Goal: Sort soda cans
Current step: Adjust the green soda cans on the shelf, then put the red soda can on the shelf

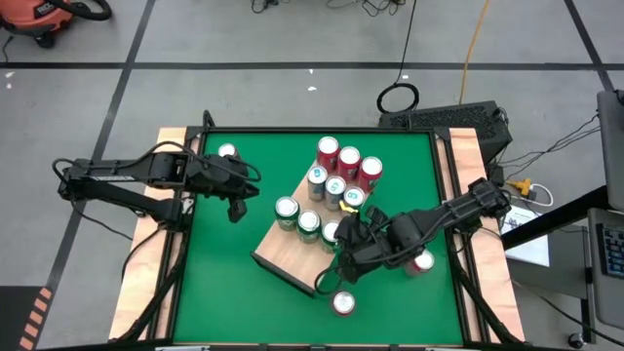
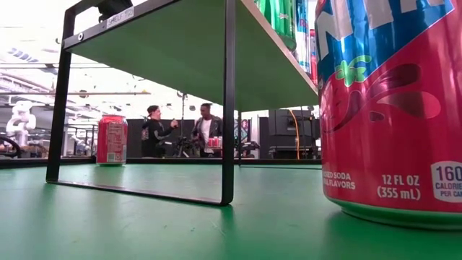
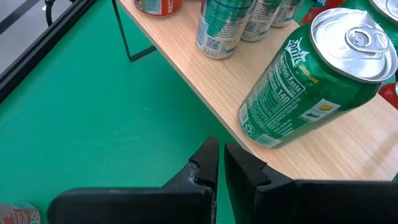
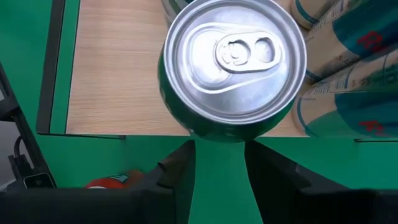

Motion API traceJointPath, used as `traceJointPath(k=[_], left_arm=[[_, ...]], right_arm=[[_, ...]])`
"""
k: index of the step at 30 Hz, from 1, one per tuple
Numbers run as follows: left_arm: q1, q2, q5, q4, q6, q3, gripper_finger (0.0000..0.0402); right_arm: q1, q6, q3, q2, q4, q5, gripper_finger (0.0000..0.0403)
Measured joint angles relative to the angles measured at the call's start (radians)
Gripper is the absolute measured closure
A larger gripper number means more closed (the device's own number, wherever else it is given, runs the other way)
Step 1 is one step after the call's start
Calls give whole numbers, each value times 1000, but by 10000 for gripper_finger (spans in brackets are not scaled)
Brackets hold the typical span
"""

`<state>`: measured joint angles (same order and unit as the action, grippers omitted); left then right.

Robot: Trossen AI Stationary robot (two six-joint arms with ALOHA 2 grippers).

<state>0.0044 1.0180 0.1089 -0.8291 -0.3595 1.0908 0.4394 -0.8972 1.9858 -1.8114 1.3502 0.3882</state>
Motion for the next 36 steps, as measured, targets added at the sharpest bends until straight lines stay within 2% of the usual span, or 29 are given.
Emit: traceJointPath(k=[15,23,36], left_arm=[[0,0,0,0,-1,0,375],[0,0,3,-52,-14,0,375],[27,0,21,-103,-153,0,373]], right_arm=[[-13,20,0,0,-13,-1,273],[24,-34,0,7,38,-77,273],[87,-185,0,155,38,-63,273]])
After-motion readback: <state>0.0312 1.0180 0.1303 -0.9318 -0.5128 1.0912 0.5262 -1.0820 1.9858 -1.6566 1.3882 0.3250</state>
